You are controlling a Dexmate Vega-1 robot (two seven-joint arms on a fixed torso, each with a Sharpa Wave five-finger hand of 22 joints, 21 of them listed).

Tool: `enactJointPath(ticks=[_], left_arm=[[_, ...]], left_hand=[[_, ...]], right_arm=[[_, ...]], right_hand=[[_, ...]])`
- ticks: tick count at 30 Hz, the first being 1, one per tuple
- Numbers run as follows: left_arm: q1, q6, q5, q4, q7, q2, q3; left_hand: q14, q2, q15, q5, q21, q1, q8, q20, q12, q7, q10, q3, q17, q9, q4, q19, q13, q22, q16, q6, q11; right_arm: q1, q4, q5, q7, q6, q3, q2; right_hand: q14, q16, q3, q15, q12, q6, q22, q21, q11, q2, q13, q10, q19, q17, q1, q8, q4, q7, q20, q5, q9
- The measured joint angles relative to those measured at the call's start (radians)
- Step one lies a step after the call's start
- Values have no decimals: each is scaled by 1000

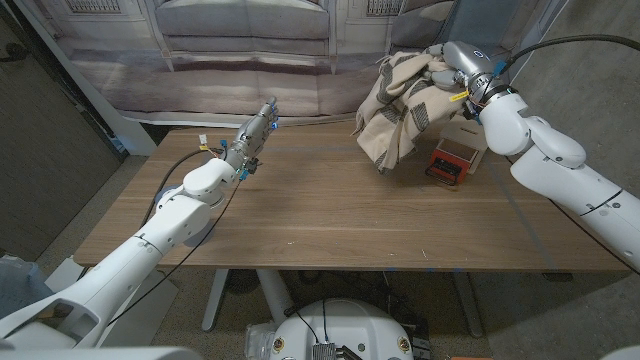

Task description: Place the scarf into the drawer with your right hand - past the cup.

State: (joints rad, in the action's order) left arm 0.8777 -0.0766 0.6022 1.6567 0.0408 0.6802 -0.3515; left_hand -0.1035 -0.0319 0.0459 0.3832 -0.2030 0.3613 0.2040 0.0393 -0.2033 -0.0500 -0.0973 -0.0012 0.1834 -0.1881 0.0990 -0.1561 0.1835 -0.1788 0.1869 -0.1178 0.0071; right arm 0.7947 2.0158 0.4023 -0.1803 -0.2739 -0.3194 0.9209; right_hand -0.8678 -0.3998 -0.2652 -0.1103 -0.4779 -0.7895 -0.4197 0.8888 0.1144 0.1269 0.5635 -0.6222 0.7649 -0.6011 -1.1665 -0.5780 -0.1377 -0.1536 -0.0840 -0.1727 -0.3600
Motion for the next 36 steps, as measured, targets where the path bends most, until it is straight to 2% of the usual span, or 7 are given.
enactJointPath(ticks=[36], left_arm=[[-22,-10,-3,-25,-11,-8,-6]], left_hand=[[0,0,0,0,0,0,0,0,0,0,0,-6,0,0,0,0,0,0,0,0,0]], right_arm=[[-33,-43,-62,-72,-169,9,7]], right_hand=[[0,3,-8,0,13,0,3,29,2,0,18,-13,-16,-9,0,1,0,0,5,-1,1]])
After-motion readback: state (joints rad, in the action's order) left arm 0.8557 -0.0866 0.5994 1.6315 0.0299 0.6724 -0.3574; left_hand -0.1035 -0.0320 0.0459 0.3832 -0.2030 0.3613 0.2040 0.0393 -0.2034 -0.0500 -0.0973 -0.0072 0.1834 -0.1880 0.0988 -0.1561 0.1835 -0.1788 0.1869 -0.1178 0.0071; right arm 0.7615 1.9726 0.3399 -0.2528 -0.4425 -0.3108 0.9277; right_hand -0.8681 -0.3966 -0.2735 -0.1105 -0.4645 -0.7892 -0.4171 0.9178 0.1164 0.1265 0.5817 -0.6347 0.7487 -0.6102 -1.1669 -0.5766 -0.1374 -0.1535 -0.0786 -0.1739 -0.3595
